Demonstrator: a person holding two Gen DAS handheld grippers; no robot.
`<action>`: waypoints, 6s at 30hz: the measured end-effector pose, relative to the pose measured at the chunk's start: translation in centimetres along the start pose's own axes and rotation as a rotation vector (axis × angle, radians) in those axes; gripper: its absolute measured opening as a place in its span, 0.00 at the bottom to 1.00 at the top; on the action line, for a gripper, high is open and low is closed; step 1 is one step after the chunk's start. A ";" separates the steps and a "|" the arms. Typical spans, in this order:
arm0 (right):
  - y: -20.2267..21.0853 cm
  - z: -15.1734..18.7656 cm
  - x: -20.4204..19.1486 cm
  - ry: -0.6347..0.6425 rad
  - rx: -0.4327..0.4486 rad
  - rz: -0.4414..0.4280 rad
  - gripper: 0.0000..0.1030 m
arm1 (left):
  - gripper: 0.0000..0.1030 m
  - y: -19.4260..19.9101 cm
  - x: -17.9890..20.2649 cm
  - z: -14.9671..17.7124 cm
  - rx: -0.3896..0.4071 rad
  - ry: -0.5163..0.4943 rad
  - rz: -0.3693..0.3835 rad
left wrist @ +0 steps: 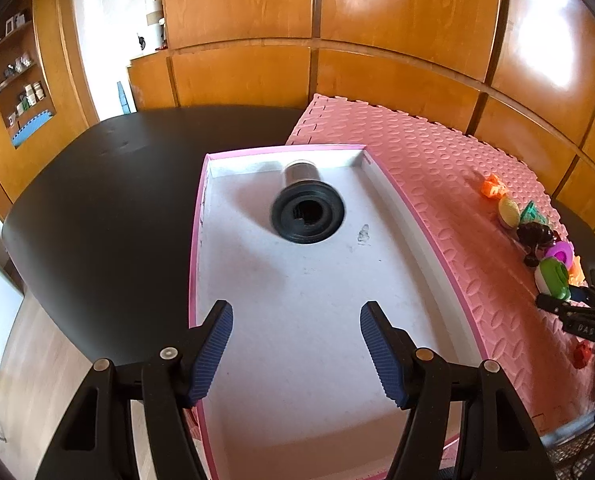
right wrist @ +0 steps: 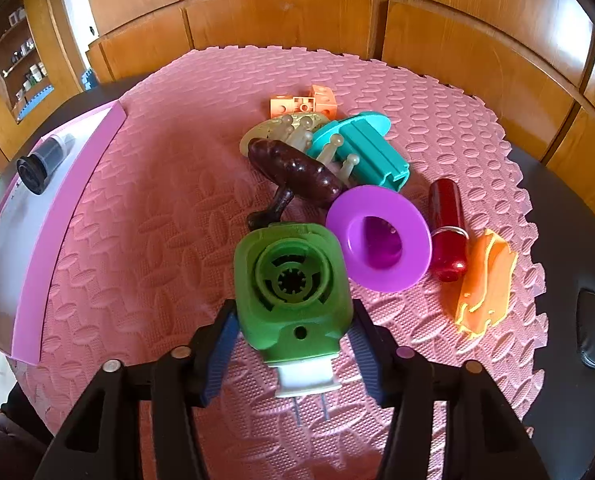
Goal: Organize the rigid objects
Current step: 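Carry the green plug toy into the tray and release it with the right gripper, then move the left gripper to the red puzzle piece and grasp it, then hold the red puzzle piece in the left gripper while the right gripper grasps the purple ring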
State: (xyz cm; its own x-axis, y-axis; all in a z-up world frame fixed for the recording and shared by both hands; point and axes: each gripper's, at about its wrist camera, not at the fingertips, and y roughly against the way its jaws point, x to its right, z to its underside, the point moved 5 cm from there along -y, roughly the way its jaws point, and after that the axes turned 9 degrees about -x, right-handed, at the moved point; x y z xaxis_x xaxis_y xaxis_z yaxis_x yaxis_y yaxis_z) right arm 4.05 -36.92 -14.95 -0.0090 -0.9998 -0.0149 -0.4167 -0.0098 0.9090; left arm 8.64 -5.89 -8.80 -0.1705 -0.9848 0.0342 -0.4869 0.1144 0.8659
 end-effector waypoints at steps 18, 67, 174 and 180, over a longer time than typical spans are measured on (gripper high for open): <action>0.5 -0.1 0.0 -0.012 0.005 0.017 0.50 | 0.67 1.1 -1.3 0.5 0.038 0.012 -0.028; -3.7 -15.4 -29.5 0.295 0.010 -0.195 0.51 | 0.67 0.4 -10.4 1.8 0.030 0.229 -0.057; 4.7 1.9 8.5 -0.357 0.110 -0.023 0.51 | 0.32 -3.5 25.6 6.1 0.083 -0.577 0.375; 4.4 0.6 7.1 -0.288 0.113 0.020 0.51 | 0.32 -3.4 25.5 6.1 0.085 -0.571 0.389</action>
State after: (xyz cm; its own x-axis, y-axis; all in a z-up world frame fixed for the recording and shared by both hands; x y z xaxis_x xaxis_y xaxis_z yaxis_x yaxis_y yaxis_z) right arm 1.62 -44.02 -11.27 -0.2688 -0.9544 -0.1298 -0.5118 0.0273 0.8587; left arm 0.75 -30.59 -13.90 -0.7587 -0.6498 0.0456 -0.3607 0.4775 0.8012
